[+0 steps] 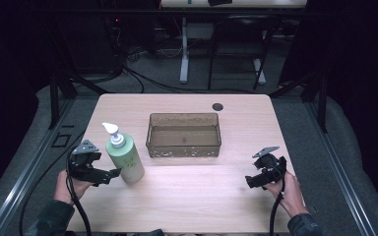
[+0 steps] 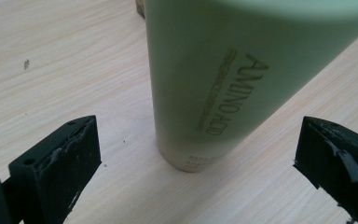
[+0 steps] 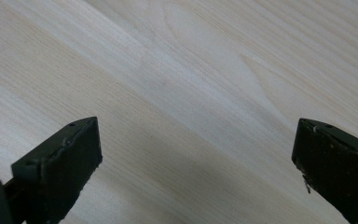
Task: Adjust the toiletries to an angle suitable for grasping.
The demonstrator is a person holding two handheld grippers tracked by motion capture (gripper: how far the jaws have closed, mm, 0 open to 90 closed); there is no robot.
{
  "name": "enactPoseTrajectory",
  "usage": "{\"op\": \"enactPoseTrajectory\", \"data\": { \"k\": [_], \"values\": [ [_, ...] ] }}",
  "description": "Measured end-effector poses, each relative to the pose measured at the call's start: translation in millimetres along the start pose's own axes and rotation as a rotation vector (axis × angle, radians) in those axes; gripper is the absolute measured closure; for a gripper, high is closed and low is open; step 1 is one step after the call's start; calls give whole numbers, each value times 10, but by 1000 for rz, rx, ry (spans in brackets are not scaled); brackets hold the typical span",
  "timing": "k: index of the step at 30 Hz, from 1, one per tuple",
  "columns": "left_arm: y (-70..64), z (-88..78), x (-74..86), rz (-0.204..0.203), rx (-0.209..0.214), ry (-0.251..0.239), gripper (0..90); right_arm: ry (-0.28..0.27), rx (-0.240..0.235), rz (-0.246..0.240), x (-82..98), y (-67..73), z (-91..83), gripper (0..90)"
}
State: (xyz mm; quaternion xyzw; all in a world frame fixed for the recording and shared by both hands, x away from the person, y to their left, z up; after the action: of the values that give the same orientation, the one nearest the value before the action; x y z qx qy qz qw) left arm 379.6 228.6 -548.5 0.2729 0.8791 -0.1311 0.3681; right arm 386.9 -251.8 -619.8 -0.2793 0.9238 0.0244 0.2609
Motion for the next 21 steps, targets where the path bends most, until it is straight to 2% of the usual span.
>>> {"op": "enactPoseTrajectory", "data": {
  "k": [3, 8, 15, 21],
  "values": [
    [-15, 1, -27, 6, -10, -14, 0, 3, -9, 5, 4, 8, 6, 11],
    [-72, 26, -80, 14, -3, -23, 0, 6, -38, 24, 19, 17, 34, 11],
    [-138, 45, -200, 7, 2, -61, 0, 8, -38, 21, 21, 5, 43, 12],
    [-141, 41, -348, 1, -26, -114, 0, 7, -43, 28, 21, -3, 49, 12]
  ]
}}
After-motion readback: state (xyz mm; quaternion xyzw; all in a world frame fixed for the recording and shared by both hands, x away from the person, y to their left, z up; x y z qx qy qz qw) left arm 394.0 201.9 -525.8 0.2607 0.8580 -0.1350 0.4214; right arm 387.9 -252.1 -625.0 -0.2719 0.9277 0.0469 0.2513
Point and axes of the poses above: each handheld gripper's, and its own axes: z roughly forward along the jaws, x roughly out of its underside, y roughly to its left, the point moved 10 cm from there along z, roughly forward along the jaws, and after that the axes turned 3 degrees about -x, right-handed, at the moved point
